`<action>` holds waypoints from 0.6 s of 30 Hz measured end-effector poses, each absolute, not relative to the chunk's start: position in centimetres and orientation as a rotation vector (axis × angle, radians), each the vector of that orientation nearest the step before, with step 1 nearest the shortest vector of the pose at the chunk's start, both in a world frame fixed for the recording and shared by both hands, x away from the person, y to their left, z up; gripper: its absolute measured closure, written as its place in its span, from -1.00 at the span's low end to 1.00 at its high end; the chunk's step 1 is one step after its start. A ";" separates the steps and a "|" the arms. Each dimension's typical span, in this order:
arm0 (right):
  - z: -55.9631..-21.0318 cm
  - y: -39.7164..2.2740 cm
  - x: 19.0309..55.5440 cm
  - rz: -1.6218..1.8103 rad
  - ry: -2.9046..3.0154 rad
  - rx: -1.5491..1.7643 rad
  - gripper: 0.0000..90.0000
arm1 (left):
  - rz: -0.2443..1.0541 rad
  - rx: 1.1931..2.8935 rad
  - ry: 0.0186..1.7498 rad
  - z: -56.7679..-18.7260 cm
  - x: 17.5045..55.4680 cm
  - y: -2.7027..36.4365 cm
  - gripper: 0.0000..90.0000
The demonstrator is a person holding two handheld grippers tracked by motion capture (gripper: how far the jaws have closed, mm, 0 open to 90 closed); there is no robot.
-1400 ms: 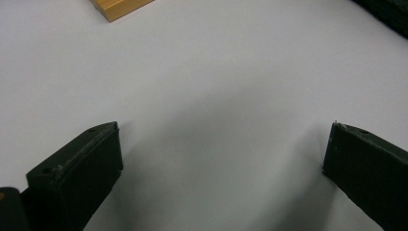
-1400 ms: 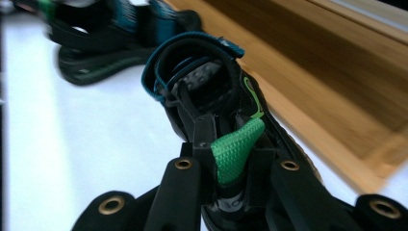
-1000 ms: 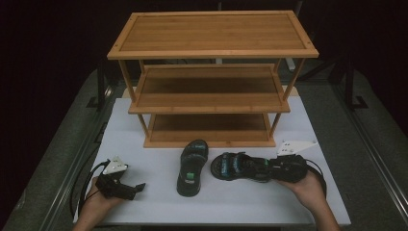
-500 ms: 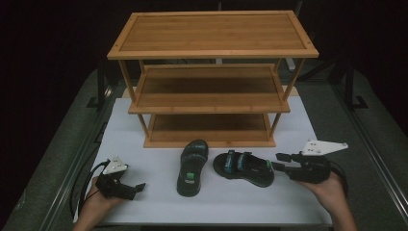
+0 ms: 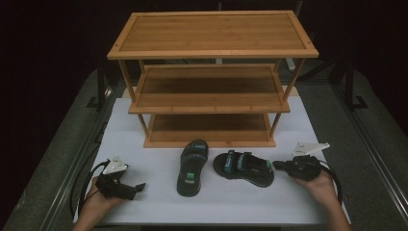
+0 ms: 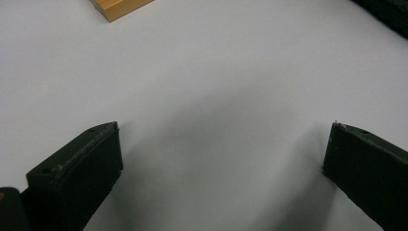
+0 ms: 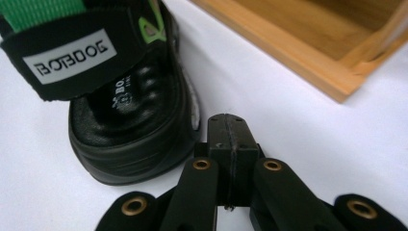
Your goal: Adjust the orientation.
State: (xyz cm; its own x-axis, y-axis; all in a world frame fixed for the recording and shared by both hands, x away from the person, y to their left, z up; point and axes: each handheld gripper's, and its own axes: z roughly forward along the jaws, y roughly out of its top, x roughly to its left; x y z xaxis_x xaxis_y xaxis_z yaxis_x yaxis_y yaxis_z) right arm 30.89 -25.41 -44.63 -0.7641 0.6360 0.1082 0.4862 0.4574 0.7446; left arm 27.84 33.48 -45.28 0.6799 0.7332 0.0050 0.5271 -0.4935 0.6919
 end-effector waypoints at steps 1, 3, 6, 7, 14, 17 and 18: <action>-44.8 -25.3 30.9 1.198 2.531 0.979 0.99 | 0.393 2.213 0.963 -45.3 27.8 33.5 -1.00; -45.1 -24.8 30.8 1.174 2.567 0.959 0.99 | 0.394 2.214 0.963 -45.3 27.8 33.5 -1.00; -45.0 -24.8 30.7 1.177 2.574 0.949 0.99 | 0.393 2.214 0.963 -45.3 27.8 33.5 -1.00; -45.0 -24.8 30.6 1.179 2.585 0.946 0.99 | 0.393 2.214 0.963 -45.3 27.8 33.5 -1.00; -44.8 -24.4 29.2 1.184 2.649 0.902 0.99 | 0.394 2.214 0.964 -45.3 27.8 33.5 -1.00; -44.7 -23.7 28.7 1.216 2.686 0.853 0.99 | 0.393 2.214 0.963 -45.3 27.9 33.5 -1.00; -44.6 -23.3 28.6 1.221 2.701 0.834 0.99 | 0.393 2.214 0.963 -45.3 27.9 33.5 -1.00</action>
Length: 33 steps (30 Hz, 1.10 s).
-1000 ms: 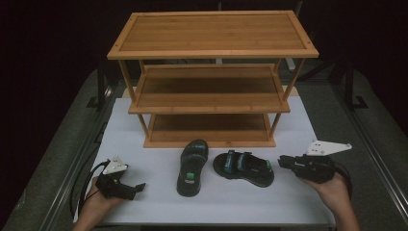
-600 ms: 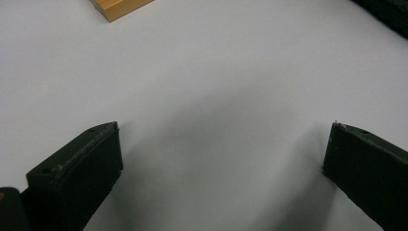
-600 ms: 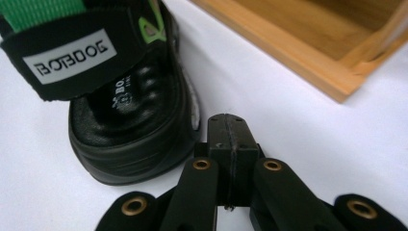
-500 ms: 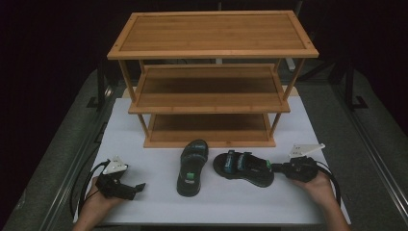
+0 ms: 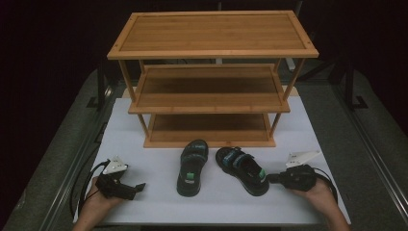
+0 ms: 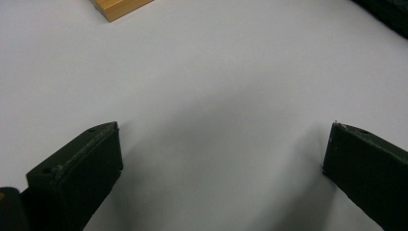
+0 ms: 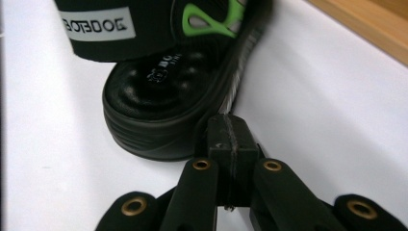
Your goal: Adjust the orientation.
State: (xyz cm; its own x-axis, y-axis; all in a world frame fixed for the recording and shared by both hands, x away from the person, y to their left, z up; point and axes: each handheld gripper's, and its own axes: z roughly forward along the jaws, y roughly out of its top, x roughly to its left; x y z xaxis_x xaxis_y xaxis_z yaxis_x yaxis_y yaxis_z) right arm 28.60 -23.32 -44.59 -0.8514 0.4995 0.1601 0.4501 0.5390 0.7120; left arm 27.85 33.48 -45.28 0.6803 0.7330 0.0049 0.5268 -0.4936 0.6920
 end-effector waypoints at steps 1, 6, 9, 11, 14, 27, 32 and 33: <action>-44.5 -22.5 28.5 1.228 2.733 0.796 0.99 | 0.393 2.214 0.963 -45.3 27.9 33.5 -1.00; -44.5 -21.1 28.2 1.234 2.786 0.734 0.99 | 0.392 2.214 0.963 -45.3 27.9 33.5 -1.00; -44.5 -20.4 28.0 1.236 2.807 0.702 0.99 | 0.393 2.213 0.963 -45.3 27.9 33.5 -1.00; -44.5 -20.1 28.0 1.234 2.815 0.680 0.99 | 0.392 2.214 0.963 -45.3 27.9 33.5 -1.00; -44.4 -19.6 27.9 1.229 2.827 0.659 0.99 | 0.393 2.214 0.963 -45.3 27.9 33.5 -1.00; -39.3 -21.0 29.9 1.434 2.580 0.807 0.33 | 0.393 2.215 0.963 -45.3 27.9 33.5 -1.00; -38.9 -18.8 31.3 1.424 2.587 0.758 0.28 | 0.394 2.212 0.963 -45.3 27.9 33.5 -1.00; -38.9 -18.8 31.3 1.424 2.587 0.758 0.28 | 0.394 2.212 0.963 -45.3 27.9 33.5 -1.00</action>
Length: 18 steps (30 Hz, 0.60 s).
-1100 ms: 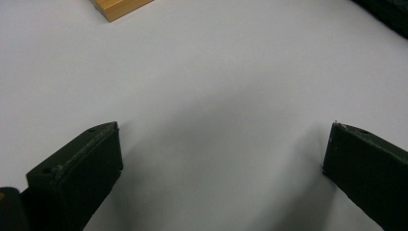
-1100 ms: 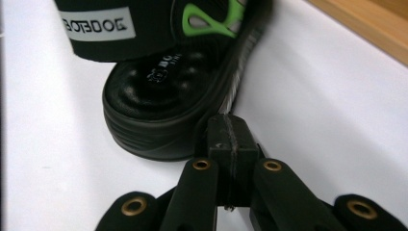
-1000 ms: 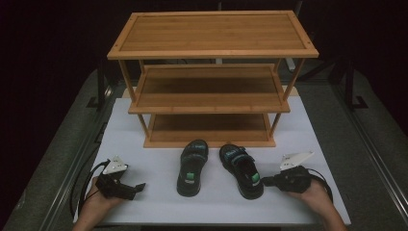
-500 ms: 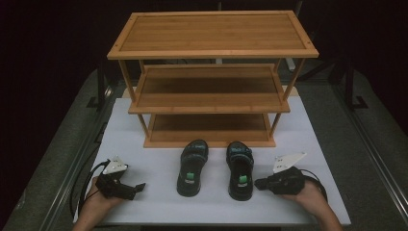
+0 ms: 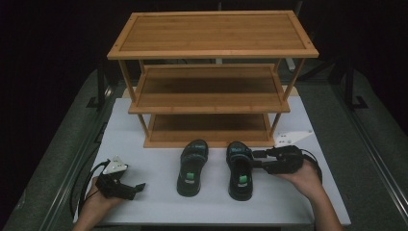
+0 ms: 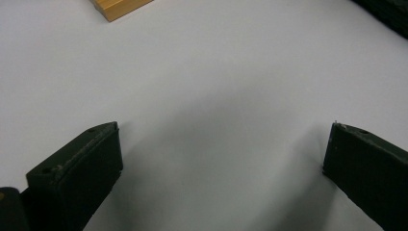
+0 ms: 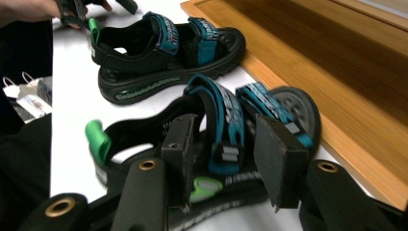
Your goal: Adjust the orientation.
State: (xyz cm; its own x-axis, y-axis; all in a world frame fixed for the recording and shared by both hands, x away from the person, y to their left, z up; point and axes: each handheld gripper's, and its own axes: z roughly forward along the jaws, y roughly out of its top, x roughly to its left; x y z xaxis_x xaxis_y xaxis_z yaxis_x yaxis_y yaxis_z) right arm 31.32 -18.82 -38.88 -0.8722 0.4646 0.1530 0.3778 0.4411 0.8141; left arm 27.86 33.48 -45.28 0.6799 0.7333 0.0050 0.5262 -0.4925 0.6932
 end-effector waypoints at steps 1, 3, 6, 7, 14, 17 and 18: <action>-38.9 -18.4 31.6 1.429 2.593 0.757 0.27 | 0.394 2.212 0.962 -45.3 27.9 33.5 -1.00; -39.0 -17.8 32.0 1.431 2.604 0.738 0.27 | 0.394 2.210 0.963 -45.3 27.9 33.5 -1.00; -39.4 -16.8 32.5 1.411 2.631 0.741 0.26 | 0.394 2.210 0.963 -45.3 27.9 33.5 -1.00; -39.5 -16.6 32.7 1.406 2.639 0.736 0.27 | 0.394 2.211 0.963 -45.3 27.9 33.5 -1.00; -39.9 -15.9 33.0 1.373 2.650 0.718 0.52 | 0.394 2.212 0.963 -45.3 27.9 33.5 -1.00; -39.7 -15.8 33.1 1.385 2.649 0.718 0.53 | 0.395 2.212 0.963 -45.3 27.9 33.5 -1.00; -39.7 -15.8 33.1 1.385 2.649 0.718 0.53 | 0.395 2.212 0.963 -45.3 27.9 33.5 -1.00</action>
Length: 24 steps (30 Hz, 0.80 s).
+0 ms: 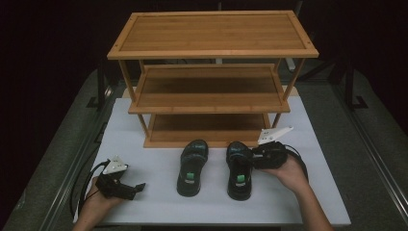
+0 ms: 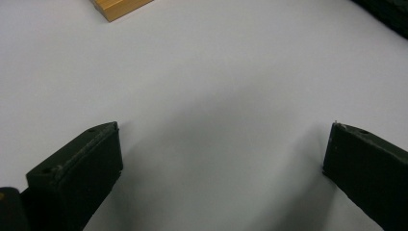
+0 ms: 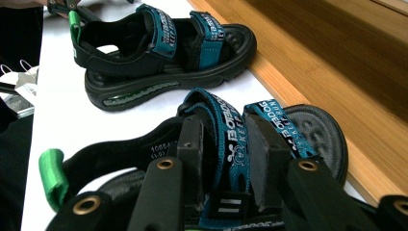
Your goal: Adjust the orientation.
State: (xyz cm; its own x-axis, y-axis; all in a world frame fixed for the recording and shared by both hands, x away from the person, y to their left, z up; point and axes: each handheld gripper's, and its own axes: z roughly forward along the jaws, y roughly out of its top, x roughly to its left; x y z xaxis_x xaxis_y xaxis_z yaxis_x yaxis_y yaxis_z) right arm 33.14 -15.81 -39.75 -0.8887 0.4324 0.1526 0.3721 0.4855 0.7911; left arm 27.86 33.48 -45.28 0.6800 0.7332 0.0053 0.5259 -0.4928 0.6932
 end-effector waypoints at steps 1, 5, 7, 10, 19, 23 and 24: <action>-39.7 -15.7 33.1 1.394 2.653 0.712 0.53 | 0.395 2.212 0.963 -45.3 27.9 33.5 -1.00; -39.1 -14.6 33.2 1.417 2.648 0.676 0.53 | 0.394 2.210 0.963 -45.3 27.9 33.5 -1.00; -38.8 -13.5 33.5 1.435 2.645 0.660 0.53 | 0.395 2.210 0.964 -45.3 27.9 33.5 -1.00; -38.9 -12.8 33.8 1.425 2.645 0.655 0.53 | 0.394 2.210 0.964 -45.3 27.9 33.5 -1.00; -39.7 -10.5 34.4 1.412 2.671 0.642 0.53 | 0.394 2.213 0.963 -45.3 27.9 33.5 -1.00; -40.0 -10.2 34.3 1.412 2.660 0.646 0.45 | 0.390 2.213 0.963 -45.2 27.9 33.5 -1.00; -39.9 -10.2 34.2 1.412 2.655 0.646 0.36 | 0.387 2.212 0.964 -45.2 27.9 33.5 -1.00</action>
State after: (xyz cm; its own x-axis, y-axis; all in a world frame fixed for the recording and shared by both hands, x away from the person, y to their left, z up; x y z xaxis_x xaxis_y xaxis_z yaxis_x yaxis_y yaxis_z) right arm 34.23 -10.21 -39.93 -0.9096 0.3924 0.1364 0.3325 0.4907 0.8054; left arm 27.89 33.52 -45.19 0.6808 0.7325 -0.0004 0.5291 -0.4913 0.6919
